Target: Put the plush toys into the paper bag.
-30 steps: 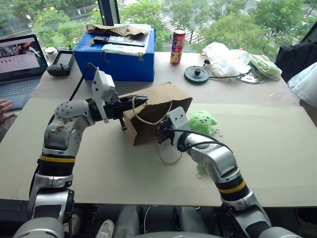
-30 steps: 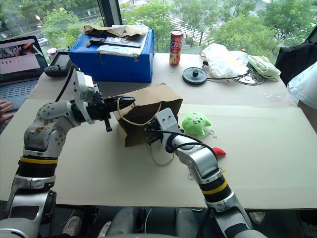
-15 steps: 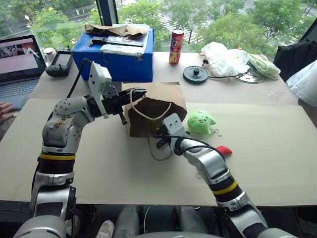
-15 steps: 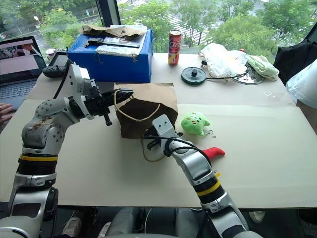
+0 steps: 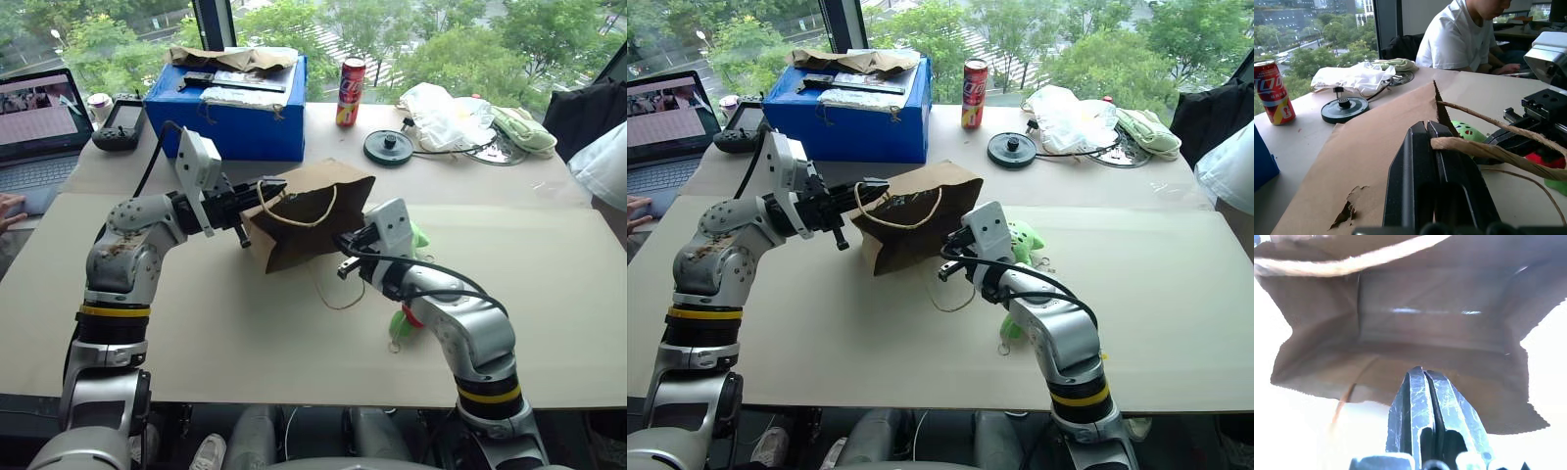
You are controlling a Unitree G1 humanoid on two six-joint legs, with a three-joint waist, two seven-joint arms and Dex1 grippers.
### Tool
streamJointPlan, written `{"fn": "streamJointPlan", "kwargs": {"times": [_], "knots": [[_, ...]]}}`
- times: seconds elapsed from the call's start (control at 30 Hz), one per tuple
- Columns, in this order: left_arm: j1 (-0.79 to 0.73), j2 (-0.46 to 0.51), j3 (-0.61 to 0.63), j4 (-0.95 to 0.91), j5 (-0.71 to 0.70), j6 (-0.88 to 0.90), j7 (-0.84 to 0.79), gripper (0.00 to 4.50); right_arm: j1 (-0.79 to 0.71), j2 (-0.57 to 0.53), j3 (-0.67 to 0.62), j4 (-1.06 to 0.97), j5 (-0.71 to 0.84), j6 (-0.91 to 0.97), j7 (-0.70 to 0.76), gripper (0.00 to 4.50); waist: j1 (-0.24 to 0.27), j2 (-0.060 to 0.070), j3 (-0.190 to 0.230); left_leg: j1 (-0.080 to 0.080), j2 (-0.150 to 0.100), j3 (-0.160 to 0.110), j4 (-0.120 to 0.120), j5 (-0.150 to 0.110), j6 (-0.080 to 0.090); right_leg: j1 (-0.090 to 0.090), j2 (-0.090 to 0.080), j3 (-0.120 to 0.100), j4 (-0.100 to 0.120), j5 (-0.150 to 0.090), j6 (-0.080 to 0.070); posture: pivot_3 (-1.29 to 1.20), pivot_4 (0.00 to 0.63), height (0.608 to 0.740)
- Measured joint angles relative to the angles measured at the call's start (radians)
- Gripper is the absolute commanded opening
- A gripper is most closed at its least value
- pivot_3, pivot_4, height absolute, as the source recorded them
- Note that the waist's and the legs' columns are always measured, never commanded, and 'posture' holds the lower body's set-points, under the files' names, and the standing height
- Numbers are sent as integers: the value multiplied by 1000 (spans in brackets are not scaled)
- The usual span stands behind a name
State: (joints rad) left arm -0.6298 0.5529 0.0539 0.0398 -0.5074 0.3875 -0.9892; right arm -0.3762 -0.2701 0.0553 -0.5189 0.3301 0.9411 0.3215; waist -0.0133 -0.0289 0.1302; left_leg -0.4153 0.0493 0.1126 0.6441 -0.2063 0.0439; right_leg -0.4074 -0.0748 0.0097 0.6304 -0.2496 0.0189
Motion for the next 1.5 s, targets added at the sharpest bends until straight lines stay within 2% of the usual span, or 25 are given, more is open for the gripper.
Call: {"fn": "streamJointPlan", "kwargs": {"times": [0.2, 0.23, 0.33, 0.77, 0.9, 0.97, 1.0, 1.2, 1.37, 1.5], "knots": [[0, -2, 0, 4, 2, -4, -3, 0, -38, -18, -104, 41, 3, 54, -51, 3087, 0, 0, 0, 0, 0, 0, 0, 0, 0, 0, 0, 0, 0, 0, 0, 0, 150, 739], [0, -2, -1, 6, 4, -5, -3, 0, -45, -25, -113, 58, -5, 57, -68, 3516, 0, 0, 0, 0, 0, 0, 0, 0, 0, 0, 0, 0, 0, 0, 0, 0, 150, 739], [0, -3, -1, 12, 10, -6, -4, 0, -46, -35, -117, 118, -41, 67, -108, 4435, 0, 0, 0, 0, 0, 1, 0, 0, 0, 0, 0, 0, 0, 0, 0, 0, 150, 739], [0, -9, -4, 13, 19, -8, -4, 0, -27, -28, -86, 246, -134, 100, -206, 4435, 0, 0, 0, 0, 0, 1, -1, 0, 0, 0, 0, 1, 0, 0, 0, 0, 150, 739], [0, -9, -12, 13, 35, -17, -8, 0, -27, -20, -86, 248, -134, 106, -213, 3558, 0, 0, 0, 0, 0, 1, -1, 0, 0, 0, 0, 1, -1, 0, 0, 0, 150, 739], [1, -9, -18, 13, 38, -24, -12, 0, -26, -18, -87, 249, -133, 107, -213, 2734, 0, 0, 0, 0, 0, 1, -1, 0, 0, 0, 0, 1, -1, 0, 0, 0, 150, 739], [2, -10, -21, 13, 41, -32, -14, 0, -26, -17, -87, 249, -133, 107, -213, 2533, 0, 0, 0, 0, 0, 0, -1, 0, 0, 0, 0, 1, -1, 0, 0, 0, 150, 739], [8, -18, -31, 13, 43, -43, -15, 0, -8, -13, -97, 232, -125, 107, -204, 611, 0, 0, 0, 0, 0, 0, -1, 0, 0, 0, 0, 1, -1, 0, 0, 0, 150, 739], [8, -23, -33, 15, 44, -49, -16, 0, 0, -21, -132, 193, -109, 115, -192, 611, 0, 0, 0, 0, 0, 0, -1, 0, 0, 0, 0, 1, -1, 0, 0, 0, 150, 739], [8, -25, -34, 18, 44, -54, -19, 0, -2, -84, -205, 97, -66, 149, -143, 611, 2, 1, 1, -1, 0, 0, -1, 0, 0, 0, -1, 1, -1, 0, 0, 0, 150, 739]]}}
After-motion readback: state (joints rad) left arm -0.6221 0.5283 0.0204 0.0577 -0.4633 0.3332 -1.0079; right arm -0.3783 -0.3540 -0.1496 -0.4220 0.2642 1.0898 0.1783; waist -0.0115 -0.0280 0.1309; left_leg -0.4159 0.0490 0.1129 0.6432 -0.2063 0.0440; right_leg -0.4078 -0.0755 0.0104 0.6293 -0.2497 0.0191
